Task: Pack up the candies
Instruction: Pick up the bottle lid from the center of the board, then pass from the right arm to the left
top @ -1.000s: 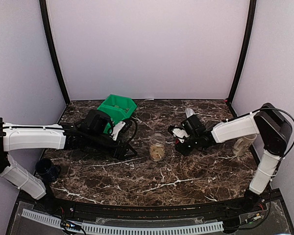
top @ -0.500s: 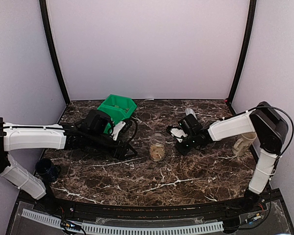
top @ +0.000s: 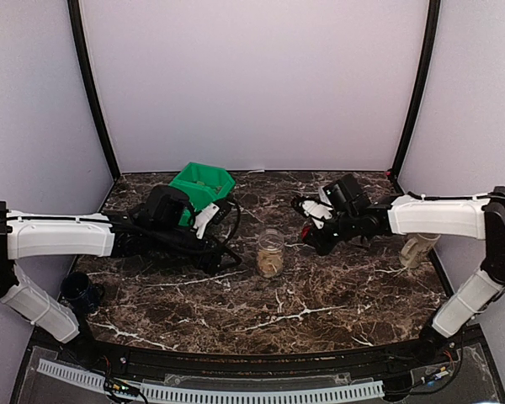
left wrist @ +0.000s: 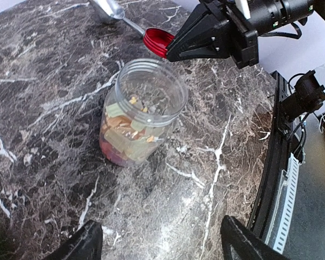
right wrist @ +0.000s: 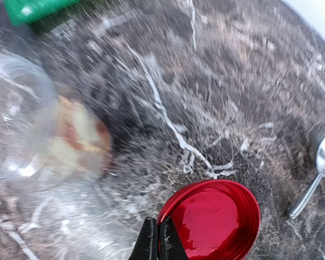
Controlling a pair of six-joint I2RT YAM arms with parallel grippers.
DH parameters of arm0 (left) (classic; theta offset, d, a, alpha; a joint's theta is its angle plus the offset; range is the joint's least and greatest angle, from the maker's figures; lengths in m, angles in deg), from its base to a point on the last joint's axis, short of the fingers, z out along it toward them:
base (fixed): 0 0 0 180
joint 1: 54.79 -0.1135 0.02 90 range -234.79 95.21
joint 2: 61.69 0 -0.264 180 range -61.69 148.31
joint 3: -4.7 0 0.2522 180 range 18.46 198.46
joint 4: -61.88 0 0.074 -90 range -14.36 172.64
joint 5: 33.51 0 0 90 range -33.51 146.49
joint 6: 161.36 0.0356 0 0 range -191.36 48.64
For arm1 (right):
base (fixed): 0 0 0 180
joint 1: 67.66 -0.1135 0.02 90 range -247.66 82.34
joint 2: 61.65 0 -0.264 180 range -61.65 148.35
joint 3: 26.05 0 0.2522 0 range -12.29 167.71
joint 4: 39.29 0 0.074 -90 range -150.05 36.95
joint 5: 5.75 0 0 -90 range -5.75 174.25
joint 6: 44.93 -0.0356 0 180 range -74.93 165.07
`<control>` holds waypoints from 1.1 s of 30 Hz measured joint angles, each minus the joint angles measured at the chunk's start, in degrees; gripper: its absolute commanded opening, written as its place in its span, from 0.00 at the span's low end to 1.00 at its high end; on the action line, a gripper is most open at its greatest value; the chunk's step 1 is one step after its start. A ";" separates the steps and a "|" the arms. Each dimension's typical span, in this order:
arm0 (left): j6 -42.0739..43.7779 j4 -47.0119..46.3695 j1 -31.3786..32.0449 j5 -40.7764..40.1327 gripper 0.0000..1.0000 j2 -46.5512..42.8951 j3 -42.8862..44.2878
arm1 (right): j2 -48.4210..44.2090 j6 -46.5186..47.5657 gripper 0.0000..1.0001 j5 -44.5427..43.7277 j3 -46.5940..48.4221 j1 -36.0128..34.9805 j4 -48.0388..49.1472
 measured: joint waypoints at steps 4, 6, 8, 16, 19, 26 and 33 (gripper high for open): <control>2.67 -3.93 0.00 1.90 0.78 -1.53 -0.46 | -8.04 -0.50 0.00 5.99 -0.02 0.00 -2.14; 4.07 -5.99 0.17 2.99 0.78 -2.29 -0.90 | -10.54 -0.48 0.00 9.27 -0.13 0.00 -2.99; 5.86 -7.80 0.81 3.52 0.78 -2.51 -1.33 | -12.48 -0.28 0.00 13.25 -0.42 0.02 -4.28; 15.61 -11.76 5.51 2.91 0.73 -2.51 -1.70 | -13.57 1.77 0.00 27.21 -0.48 0.00 -10.62; 20.24 -14.75 6.25 3.32 0.71 -2.51 -2.36 | -13.57 2.51 0.00 31.71 -0.48 -0.04 -11.74; 34.12 -19.78 9.14 5.35 0.65 -0.79 -2.56 | -13.00 4.09 0.00 39.67 -0.24 -0.87 -12.74; 46.40 -17.92 11.17 5.62 0.65 8.04 1.73 | -10.60 6.01 0.00 44.24 1.20 -1.60 -15.08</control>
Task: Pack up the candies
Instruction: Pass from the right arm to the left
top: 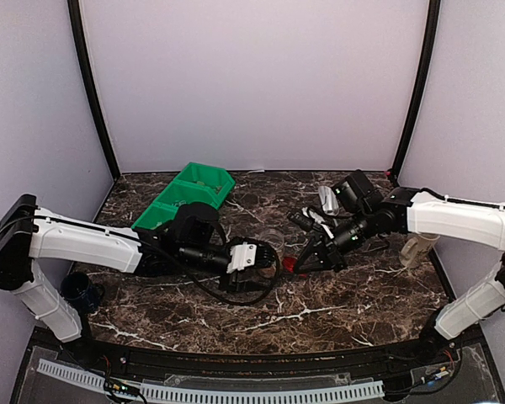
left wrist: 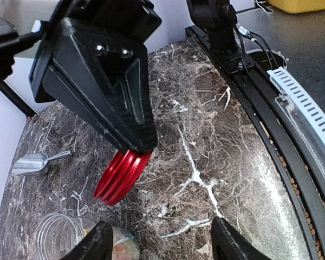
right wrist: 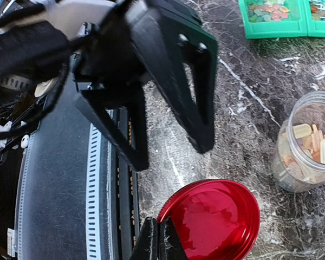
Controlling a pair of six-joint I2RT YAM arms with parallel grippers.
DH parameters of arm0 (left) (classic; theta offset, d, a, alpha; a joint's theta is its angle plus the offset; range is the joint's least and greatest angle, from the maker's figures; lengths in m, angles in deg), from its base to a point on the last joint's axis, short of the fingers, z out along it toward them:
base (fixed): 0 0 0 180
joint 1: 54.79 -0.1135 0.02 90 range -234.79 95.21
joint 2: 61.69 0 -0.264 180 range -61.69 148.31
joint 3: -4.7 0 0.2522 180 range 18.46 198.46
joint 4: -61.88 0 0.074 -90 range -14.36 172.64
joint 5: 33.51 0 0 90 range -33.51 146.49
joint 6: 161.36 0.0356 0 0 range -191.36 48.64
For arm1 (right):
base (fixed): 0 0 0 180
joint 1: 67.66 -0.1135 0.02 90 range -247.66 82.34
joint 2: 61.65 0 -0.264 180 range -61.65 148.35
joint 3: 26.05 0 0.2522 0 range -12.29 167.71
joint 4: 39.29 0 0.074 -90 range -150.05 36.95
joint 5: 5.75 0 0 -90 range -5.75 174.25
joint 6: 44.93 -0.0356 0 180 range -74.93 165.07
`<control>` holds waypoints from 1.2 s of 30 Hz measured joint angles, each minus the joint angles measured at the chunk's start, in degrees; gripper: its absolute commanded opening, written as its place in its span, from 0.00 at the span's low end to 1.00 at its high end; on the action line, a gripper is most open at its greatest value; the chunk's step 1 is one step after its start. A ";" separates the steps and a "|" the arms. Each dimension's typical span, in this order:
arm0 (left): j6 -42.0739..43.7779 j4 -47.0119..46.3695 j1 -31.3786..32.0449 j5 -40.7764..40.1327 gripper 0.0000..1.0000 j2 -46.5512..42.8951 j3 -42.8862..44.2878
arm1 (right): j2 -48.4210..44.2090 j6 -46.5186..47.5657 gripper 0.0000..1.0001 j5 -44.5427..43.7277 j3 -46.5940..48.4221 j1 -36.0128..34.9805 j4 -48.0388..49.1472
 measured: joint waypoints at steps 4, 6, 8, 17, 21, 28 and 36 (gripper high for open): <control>3.87 -0.11 0.37 -0.17 0.64 1.22 0.15 | 0.26 1.27 0.00 2.29 0.72 -0.50 -1.07; 5.07 -0.44 0.57 -0.57 0.63 1.51 0.70 | 0.42 1.77 0.00 3.08 0.94 -0.68 -1.44; 6.19 -1.03 0.96 -1.31 0.62 1.90 1.49 | 0.68 2.21 0.00 3.85 0.98 -0.92 -1.84; 9.51 -3.78 1.99 -2.93 0.42 3.56 1.95 | 2.36 4.07 0.00 5.31 1.36 -1.55 -3.76; 10.29 -3.96 2.21 -2.89 0.27 3.96 1.95 | 2.38 4.35 0.00 5.51 1.86 -1.55 -4.07; 11.28 -3.82 2.60 -2.86 0.12 4.85 2.08 | 3.13 4.42 0.00 5.68 1.88 -1.46 -5.42; 11.47 -3.74 2.73 -2.80 0.08 5.14 2.08 | 3.58 4.48 0.04 5.77 1.92 -1.51 -6.21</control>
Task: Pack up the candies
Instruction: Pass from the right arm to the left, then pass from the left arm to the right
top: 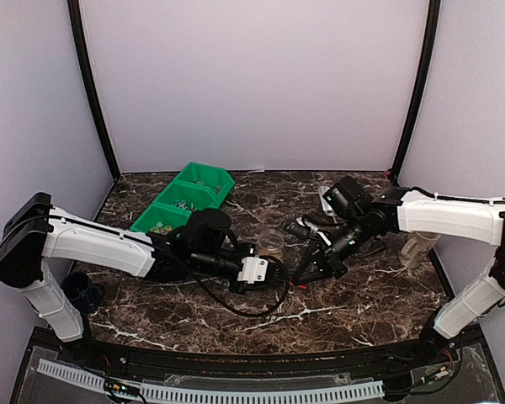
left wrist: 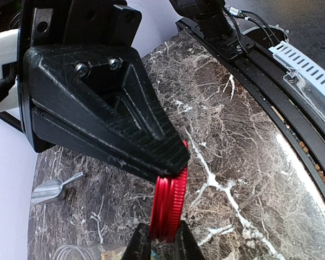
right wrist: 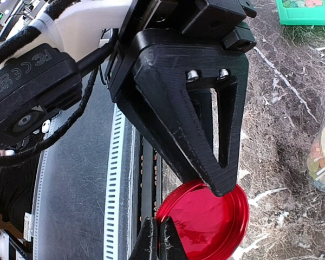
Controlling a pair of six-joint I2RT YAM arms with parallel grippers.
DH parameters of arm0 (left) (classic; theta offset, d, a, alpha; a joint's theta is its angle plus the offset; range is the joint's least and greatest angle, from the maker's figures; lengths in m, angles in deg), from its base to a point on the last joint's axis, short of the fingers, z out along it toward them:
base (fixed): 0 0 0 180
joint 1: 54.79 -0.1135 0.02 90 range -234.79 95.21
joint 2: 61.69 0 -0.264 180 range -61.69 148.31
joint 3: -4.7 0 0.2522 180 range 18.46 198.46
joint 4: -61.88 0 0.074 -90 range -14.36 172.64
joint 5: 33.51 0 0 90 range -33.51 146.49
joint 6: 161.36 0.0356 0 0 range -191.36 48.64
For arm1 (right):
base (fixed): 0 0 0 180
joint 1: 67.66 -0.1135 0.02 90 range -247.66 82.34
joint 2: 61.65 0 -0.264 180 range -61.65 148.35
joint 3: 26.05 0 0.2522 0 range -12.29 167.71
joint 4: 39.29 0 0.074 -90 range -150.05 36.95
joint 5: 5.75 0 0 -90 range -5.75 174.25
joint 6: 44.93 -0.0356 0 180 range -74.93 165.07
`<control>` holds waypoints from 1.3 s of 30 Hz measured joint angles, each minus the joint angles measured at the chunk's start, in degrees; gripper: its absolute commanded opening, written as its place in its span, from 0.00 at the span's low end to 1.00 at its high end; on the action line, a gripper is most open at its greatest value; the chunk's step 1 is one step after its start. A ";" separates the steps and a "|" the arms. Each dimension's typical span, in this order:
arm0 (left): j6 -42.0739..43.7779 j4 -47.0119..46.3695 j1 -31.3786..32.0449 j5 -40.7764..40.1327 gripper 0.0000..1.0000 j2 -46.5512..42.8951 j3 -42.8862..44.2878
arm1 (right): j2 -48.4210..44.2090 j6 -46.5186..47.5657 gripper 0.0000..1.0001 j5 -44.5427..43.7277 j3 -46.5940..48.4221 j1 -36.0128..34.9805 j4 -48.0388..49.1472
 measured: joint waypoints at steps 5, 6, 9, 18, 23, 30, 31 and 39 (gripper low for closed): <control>-1.18 0.09 -0.04 0.02 0.08 0.00 0.00 | 0.04 0.09 0.23 -1.86 0.52 -0.02 0.17; -1.62 0.09 -0.02 0.04 0.08 0.00 0.00 | -0.02 0.22 0.26 -2.69 0.59 -0.04 0.55; -3.34 0.13 -0.02 0.00 0.08 0.00 0.00 | -0.72 -0.22 0.34 -5.35 0.61 -0.04 0.94; -10.25 0.50 0.00 0.39 0.09 -0.17 0.09 | -8.11 -0.50 0.47 -16.28 -1.38 -0.09 5.25; -14.08 2.54 0.00 0.39 0.09 -0.85 0.81 | -12.70 1.31 0.49 -20.04 -4.79 -0.31 7.34; -18.62 6.86 0.00 0.11 0.09 -0.85 4.09 | -19.12 5.86 0.50 -22.93 -10.08 -3.37 10.49; -19.19 7.32 0.00 0.00 0.09 -0.85 4.52 | -19.41 6.36 0.50 -23.37 -10.27 -3.98 10.78; -22.69 10.01 0.00 -1.01 0.09 -0.85 5.55 | -18.69 7.65 0.43 -30.69 -10.43 -7.74 12.72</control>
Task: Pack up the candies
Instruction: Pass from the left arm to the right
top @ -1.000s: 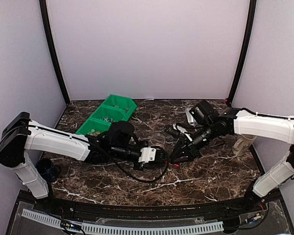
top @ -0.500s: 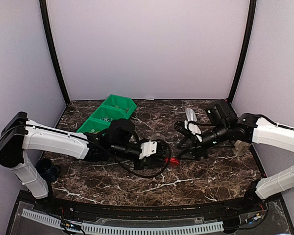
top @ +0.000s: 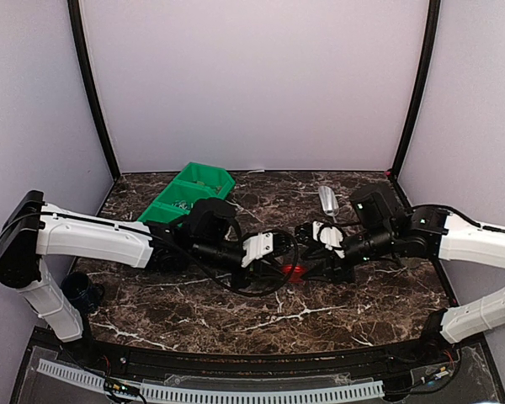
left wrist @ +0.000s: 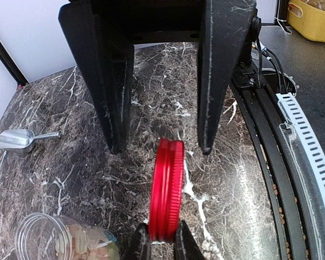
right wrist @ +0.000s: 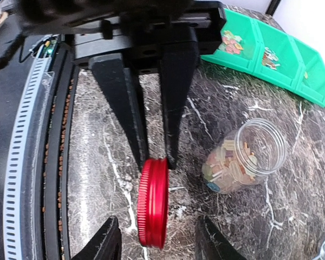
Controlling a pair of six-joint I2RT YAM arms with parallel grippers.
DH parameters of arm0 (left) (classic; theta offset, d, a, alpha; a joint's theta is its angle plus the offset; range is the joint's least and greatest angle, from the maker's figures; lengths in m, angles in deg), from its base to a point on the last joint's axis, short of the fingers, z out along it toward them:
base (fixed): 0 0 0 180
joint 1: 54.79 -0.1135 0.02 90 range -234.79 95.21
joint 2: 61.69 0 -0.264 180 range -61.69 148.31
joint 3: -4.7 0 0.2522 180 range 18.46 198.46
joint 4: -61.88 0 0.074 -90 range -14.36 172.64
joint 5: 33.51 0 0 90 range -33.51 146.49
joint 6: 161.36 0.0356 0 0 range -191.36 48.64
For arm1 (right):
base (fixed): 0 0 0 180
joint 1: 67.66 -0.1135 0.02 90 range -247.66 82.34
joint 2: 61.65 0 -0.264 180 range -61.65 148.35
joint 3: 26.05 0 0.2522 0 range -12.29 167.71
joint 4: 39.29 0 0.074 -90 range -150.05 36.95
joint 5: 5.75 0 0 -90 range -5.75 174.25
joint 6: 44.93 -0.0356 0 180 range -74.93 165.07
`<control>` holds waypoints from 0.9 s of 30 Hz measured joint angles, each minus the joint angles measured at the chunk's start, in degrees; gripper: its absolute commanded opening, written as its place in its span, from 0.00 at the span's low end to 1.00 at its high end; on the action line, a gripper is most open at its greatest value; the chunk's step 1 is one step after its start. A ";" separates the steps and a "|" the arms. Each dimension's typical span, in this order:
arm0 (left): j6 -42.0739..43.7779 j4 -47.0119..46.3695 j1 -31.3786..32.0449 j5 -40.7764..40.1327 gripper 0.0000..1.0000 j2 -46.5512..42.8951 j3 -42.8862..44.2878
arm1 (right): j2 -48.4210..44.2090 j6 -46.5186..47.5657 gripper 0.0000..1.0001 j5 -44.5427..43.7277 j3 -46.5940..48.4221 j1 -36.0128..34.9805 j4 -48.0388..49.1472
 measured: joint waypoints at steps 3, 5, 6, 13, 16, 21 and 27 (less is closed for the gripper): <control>-0.74 0.57 0.00 -0.63 0.09 0.00 0.00 | 0.09 -0.66 0.39 -2.58 -0.37 -0.22 0.85; -1.05 0.90 0.00 -1.05 0.09 0.00 0.00 | 0.09 -1.27 0.35 -3.85 -0.85 -0.33 1.57; -1.25 1.11 0.00 -1.38 0.09 0.00 0.02 | 0.07 -1.44 0.32 -4.33 -1.18 -0.42 1.81; -2.32 2.38 0.00 -2.27 0.10 0.02 1.25 | 0.85 -2.01 0.25 -5.05 -1.79 -0.79 1.86; -2.47 2.45 0.00 -2.43 0.10 0.02 1.60 | 1.60 -2.14 0.20 -5.29 -1.79 -1.09 1.90; -2.60 2.75 0.00 -2.69 0.11 0.02 1.62 | 2.34 -2.73 0.13 -6.12 -1.79 -1.49 1.97; -2.54 2.78 0.00 -2.99 0.14 0.02 1.66 | 2.29 -2.99 0.09 -6.84 -1.81 -1.68 1.97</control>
